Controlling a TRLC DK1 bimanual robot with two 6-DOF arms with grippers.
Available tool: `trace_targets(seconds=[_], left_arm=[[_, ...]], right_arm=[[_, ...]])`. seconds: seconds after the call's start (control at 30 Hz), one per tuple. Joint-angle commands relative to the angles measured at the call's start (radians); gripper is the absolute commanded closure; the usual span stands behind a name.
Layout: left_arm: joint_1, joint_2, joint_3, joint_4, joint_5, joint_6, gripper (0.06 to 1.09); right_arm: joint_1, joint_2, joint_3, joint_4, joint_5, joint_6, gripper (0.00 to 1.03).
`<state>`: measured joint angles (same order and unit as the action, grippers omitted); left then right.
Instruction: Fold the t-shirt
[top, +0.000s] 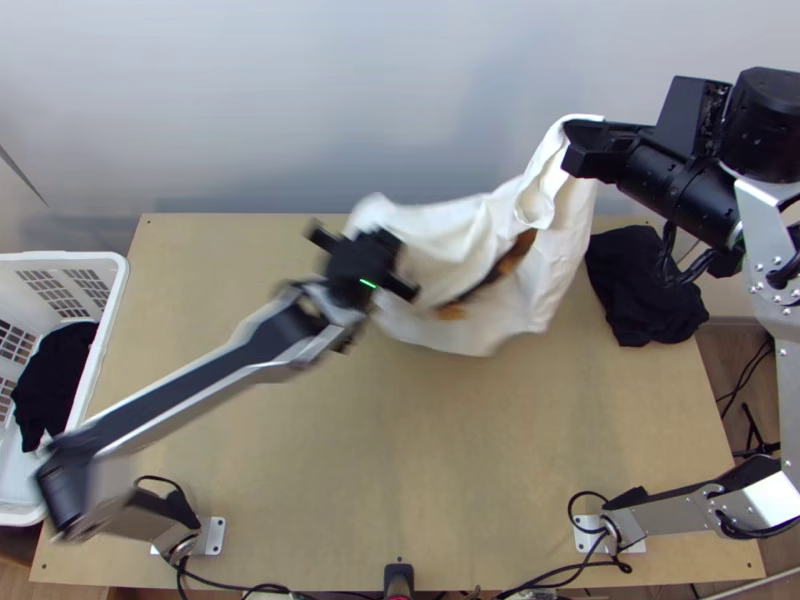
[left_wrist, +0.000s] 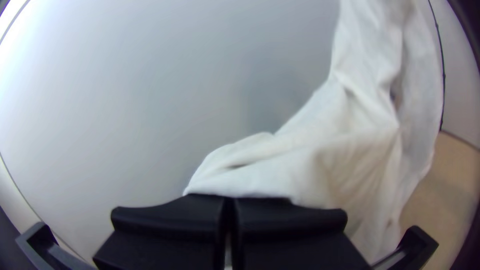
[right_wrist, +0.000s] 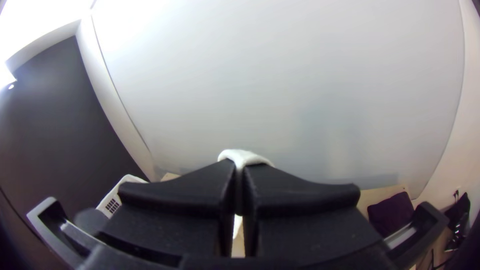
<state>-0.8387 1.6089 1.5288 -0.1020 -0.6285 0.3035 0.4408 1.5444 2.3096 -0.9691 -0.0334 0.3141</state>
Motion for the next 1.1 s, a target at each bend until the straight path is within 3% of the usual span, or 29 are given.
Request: trace_targets(seconds=[0.0,0.07,0.17,0.23,0.33,0.53,0.67,0.83,0.97,1.07], left_arm=[[0.112,-0.245,0.335,-0.469,0.153,-0.152,1.05],[0.184,-0.247,0.499,-0.630,0.256,-0.214,1.05],[0.354,-0.251,0.672,-0.841,0.544,-0.300,1.05],[0.428,-0.271,0.662,-0.938,0.691,-0.316,1.05],[0.446,-0.291,0.576,-1.047,0.734,-0.259,1.05],[0.411,-0.343,0.455,-1.081,0.843,-0.218,1.05],[0.191,-0.348,0.396,-1.220,0.925,-0.231,1.05],[-0.030,-0.368,0.218,-1.208,0.934,-0.239,1.05],[0.004,-0.330,0.059,-1.203,1.113,-0.187,1.04],[0.158,-0.244,-0.021,-1.159,1.288,-0.176,1.04]], right_arm=[[-0.024,0.008,-0.003,0.001,0.000,-0.001,1.00],[-0.033,0.003,-0.003,-0.006,-0.008,-0.001,1.00],[-0.039,-0.001,-0.007,-0.016,-0.017,-0.012,1.00],[-0.039,-0.003,-0.007,-0.022,-0.019,-0.018,1.00],[-0.036,-0.007,-0.007,-0.023,-0.022,-0.018,1.00],[-0.034,-0.017,0.004,-0.022,-0.022,-0.017,1.00],[-0.034,-0.033,0.002,-0.026,-0.022,-0.017,1.00],[-0.036,-0.046,-0.010,-0.052,-0.022,-0.018,1.00],[-0.034,-0.043,-0.022,-0.054,-0.022,-0.018,1.00],[-0.033,-0.035,-0.032,-0.054,-0.023,-0.018,1.00]])
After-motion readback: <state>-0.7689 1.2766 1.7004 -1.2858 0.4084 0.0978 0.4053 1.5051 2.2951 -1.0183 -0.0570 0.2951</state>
